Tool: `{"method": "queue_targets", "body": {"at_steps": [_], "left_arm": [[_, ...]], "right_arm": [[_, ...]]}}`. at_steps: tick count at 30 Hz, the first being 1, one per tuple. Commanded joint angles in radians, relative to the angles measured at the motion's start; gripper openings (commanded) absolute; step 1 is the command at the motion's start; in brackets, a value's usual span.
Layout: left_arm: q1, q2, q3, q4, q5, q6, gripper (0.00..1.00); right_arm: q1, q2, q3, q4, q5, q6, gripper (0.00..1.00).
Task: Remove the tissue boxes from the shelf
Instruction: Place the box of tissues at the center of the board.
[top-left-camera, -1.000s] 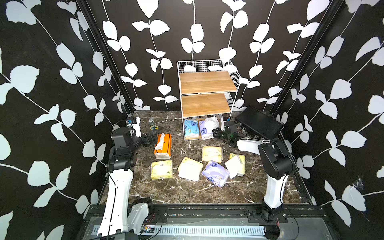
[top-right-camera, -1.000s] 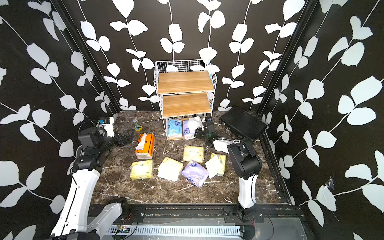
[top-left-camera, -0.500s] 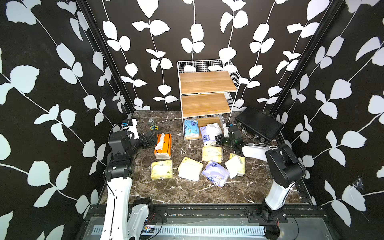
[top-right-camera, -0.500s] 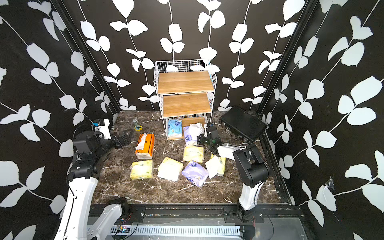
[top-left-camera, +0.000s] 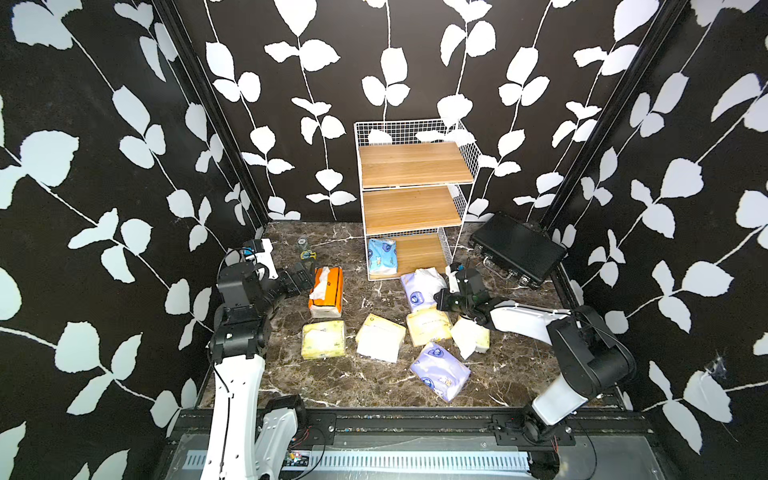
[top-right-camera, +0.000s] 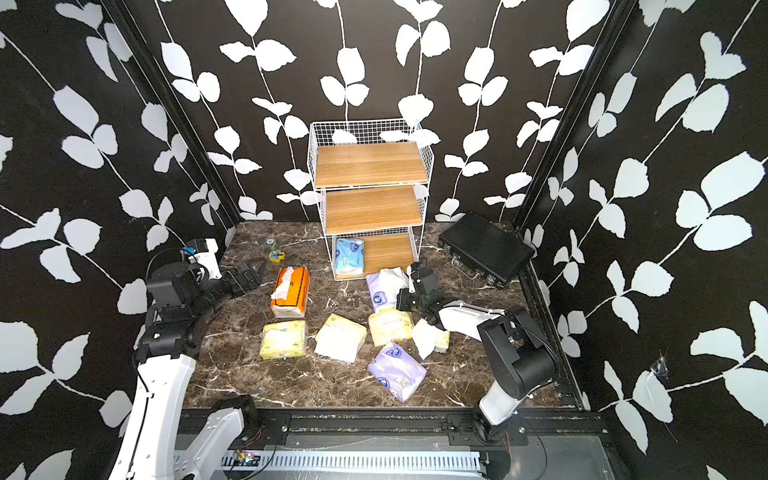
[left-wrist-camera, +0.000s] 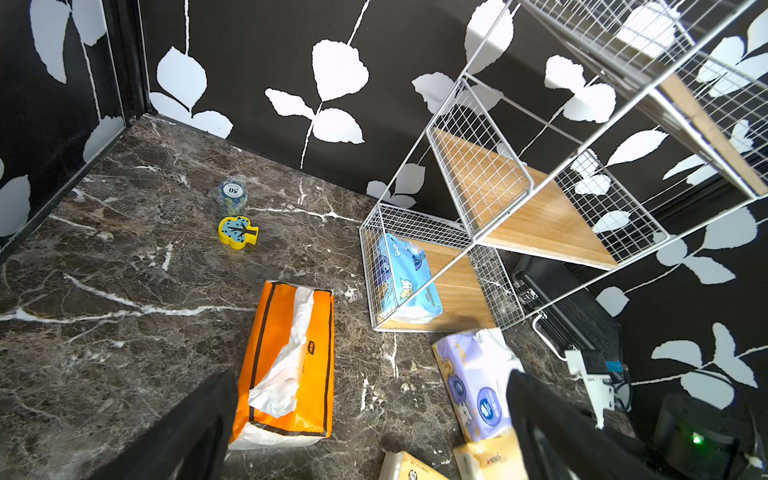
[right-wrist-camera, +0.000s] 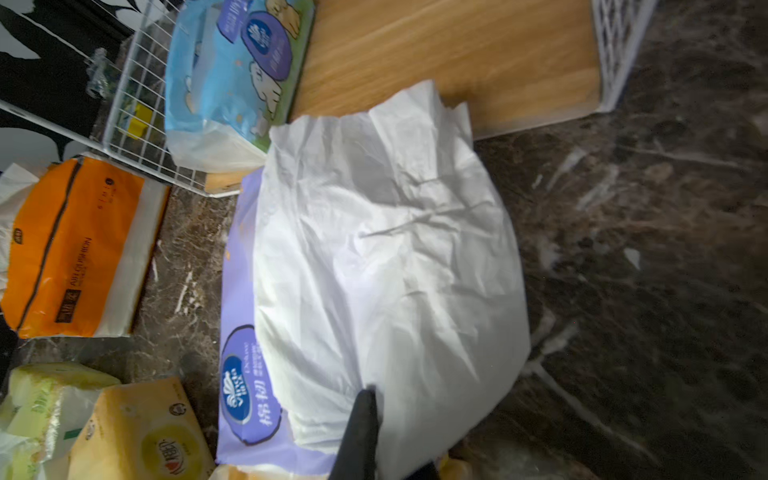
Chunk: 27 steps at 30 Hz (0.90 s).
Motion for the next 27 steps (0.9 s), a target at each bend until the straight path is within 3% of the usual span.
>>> {"method": "queue_targets", "body": {"at_steps": [1, 10, 11, 12, 13, 14, 17, 20, 23, 27], "left_arm": [[-0.007, -0.015, 0.005, 0.005, 0.022, -0.011, 0.99], [-0.01, -0.016, 0.006, -0.014, 0.021, 0.009, 0.99], [-0.011, -0.018, 0.008, -0.019, 0.016, 0.015, 0.99], [-0.011, -0.02, 0.007, -0.026, 0.006, 0.023, 0.99], [-0.01, -0.021, 0.007, -0.033, -0.004, 0.029, 0.99], [-0.01, -0.021, 0.005, -0.04, -0.01, 0.031, 0.99], [-0.01, -0.019, -0.015, -0.035, 0.012, 0.009, 0.99], [-0.013, -0.006, -0.099, 0.083, 0.076, -0.041, 0.99], [-0.025, 0.029, -0.161, 0.143, 0.061, -0.075, 0.99], [-0.097, 0.035, -0.184, 0.158, 0.005, -0.073, 0.99]], "right_arm": [[-0.015, -0.055, -0.036, -0.108, 0.084, -0.024, 0.0], [-0.095, -0.083, -0.031, -0.179, 0.09, -0.032, 0.0], [-0.096, -0.093, -0.031, -0.183, 0.085, -0.038, 0.15], [-0.096, -0.108, -0.031, -0.186, 0.075, -0.044, 0.43], [-0.097, -0.129, -0.032, -0.193, 0.066, -0.045, 0.52], [-0.096, -0.152, -0.033, -0.196, 0.056, -0.046, 0.55], [-0.093, -0.254, -0.033, -0.225, 0.053, -0.041, 0.57], [-0.009, -0.333, 0.018, -0.288, 0.128, -0.091, 0.59], [0.054, -0.312, 0.092, -0.288, 0.123, -0.079, 0.6], [0.062, -0.217, 0.111, -0.103, 0.054, 0.024, 0.59]]}}
